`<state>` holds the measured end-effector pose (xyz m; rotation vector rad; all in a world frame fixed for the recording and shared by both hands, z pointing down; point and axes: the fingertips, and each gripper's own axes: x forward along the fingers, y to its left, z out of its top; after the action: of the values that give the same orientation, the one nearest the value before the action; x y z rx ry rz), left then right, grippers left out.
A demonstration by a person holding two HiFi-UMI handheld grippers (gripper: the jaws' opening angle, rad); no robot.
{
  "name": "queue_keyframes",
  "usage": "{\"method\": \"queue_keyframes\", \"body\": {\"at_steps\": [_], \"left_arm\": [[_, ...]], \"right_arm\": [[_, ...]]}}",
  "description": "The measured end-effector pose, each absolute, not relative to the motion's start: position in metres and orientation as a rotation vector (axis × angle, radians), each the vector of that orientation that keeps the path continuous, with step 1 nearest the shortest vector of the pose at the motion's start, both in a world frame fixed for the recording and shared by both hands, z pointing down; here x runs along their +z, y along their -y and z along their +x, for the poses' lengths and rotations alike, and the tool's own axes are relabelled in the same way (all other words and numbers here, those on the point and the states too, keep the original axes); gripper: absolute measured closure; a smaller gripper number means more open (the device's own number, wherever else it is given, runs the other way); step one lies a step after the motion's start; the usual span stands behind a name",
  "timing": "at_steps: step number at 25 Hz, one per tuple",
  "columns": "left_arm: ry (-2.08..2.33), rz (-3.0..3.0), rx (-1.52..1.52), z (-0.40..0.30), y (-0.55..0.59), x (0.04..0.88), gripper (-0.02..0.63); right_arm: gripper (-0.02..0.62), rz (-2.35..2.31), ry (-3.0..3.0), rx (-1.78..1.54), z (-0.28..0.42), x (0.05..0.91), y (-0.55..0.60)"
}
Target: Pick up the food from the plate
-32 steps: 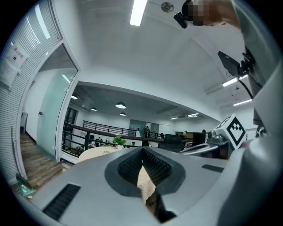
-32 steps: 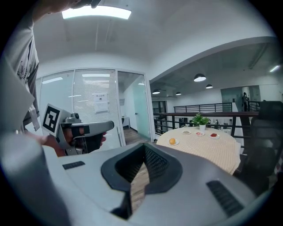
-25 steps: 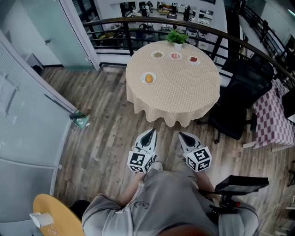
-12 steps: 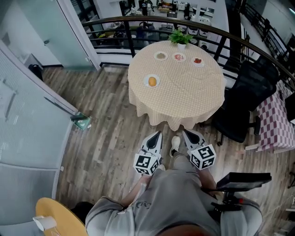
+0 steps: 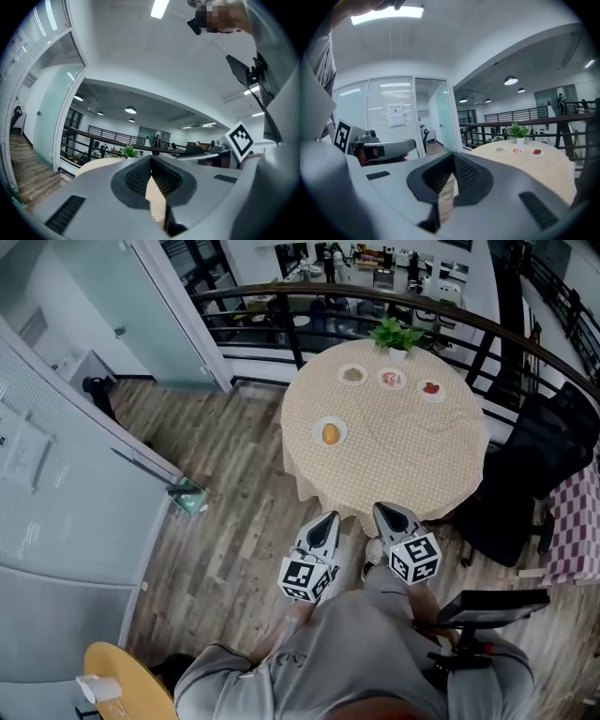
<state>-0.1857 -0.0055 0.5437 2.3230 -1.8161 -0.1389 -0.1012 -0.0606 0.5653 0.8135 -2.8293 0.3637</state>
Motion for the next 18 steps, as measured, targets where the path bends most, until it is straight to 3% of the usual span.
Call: {"method": "queue_keyframes", "body": {"at_steps": [18], "left_arm": [[1.875,2.308,-0.069,-0.173,0.229,0.528,0.604]], "right_arm": [[0.589,0.860,2.905,0.372,-0.083,0.546,0.294]]}}
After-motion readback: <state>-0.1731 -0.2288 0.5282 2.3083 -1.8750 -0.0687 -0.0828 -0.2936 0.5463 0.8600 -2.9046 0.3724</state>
